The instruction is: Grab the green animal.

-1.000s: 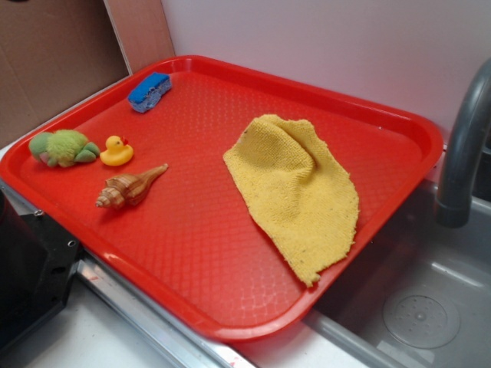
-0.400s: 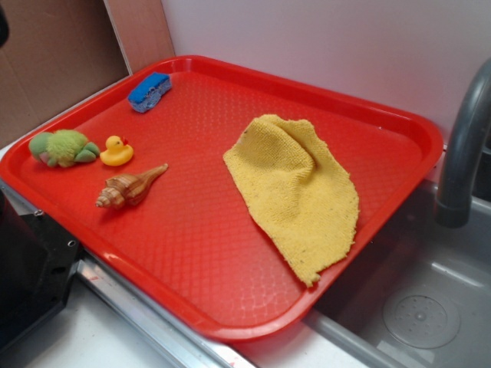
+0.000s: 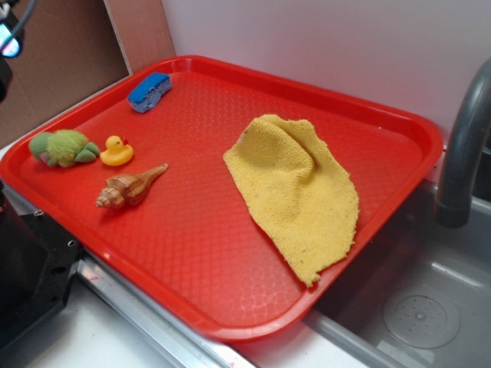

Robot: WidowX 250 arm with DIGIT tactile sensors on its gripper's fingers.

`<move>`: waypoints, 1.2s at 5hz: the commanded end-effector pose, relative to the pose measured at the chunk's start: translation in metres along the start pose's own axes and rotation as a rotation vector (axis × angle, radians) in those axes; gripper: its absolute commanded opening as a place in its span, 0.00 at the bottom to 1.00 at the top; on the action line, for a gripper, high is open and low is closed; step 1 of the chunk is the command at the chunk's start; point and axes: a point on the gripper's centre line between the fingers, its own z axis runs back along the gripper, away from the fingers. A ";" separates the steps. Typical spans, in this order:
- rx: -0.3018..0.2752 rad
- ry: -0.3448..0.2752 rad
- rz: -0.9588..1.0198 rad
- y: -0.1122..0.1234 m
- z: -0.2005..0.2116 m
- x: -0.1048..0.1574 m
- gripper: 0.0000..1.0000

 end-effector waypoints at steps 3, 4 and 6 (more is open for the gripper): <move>0.024 0.092 -0.316 0.048 -0.101 -0.009 1.00; 0.000 0.133 -0.317 0.048 -0.124 -0.015 1.00; -0.014 0.129 -0.300 0.041 -0.122 -0.032 0.00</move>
